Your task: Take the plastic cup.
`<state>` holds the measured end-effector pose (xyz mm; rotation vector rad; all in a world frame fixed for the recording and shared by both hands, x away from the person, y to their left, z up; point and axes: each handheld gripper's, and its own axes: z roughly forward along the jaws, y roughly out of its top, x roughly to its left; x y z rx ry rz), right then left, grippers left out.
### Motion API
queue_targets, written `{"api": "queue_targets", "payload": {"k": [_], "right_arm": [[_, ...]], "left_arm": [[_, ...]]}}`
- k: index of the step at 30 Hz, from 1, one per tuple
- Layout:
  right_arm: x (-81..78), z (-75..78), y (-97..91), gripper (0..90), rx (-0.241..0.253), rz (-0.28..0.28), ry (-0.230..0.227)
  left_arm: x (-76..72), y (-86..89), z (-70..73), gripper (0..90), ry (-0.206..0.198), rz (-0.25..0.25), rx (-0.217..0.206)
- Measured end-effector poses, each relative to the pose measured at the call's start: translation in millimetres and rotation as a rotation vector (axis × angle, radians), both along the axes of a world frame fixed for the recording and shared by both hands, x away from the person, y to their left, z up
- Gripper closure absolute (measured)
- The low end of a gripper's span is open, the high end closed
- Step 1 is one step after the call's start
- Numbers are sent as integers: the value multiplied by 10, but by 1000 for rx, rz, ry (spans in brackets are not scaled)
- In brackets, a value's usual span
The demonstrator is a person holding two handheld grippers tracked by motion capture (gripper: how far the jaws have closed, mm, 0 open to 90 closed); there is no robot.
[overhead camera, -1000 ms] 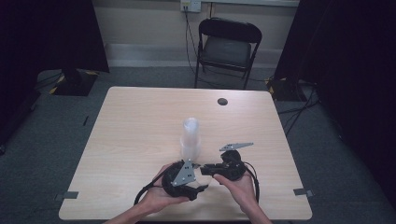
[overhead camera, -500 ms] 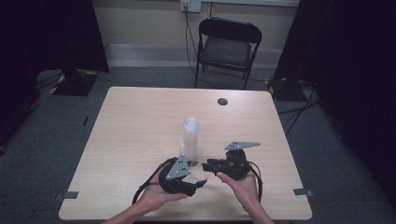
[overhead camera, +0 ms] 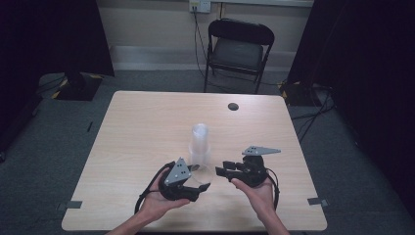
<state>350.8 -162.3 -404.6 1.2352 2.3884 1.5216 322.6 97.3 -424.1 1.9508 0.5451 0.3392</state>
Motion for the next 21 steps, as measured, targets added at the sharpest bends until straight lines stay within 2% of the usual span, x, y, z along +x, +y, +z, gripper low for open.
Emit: {"api": "queue_targets", "payload": {"k": [6, 8, 10, 13, 15, 21], "right_arm": [[2, -6, -43, 548, -1, -16, -8], [6, -14, -62, 531, -9, -23, -12], [9, -7, -100, 522, -30, -41, -18], [14, 7, -153, 516, -23, -55, -26], [21, 17, -190, 511, -23, -71, -32], [40, -4, -263, 508, -19, -100, -35]], "left_arm": [[62, 133, 29, 317, 11, 47, -26], [85, 162, 26, 317, 15, 58, -22], [123, 195, 35, 317, 19, 71, -36], [162, 230, 29, 317, 24, 82, -34], [192, 279, 21, 317, 40, 96, -47], [282, 413, 37, 318, 53, 141, -70]]}}
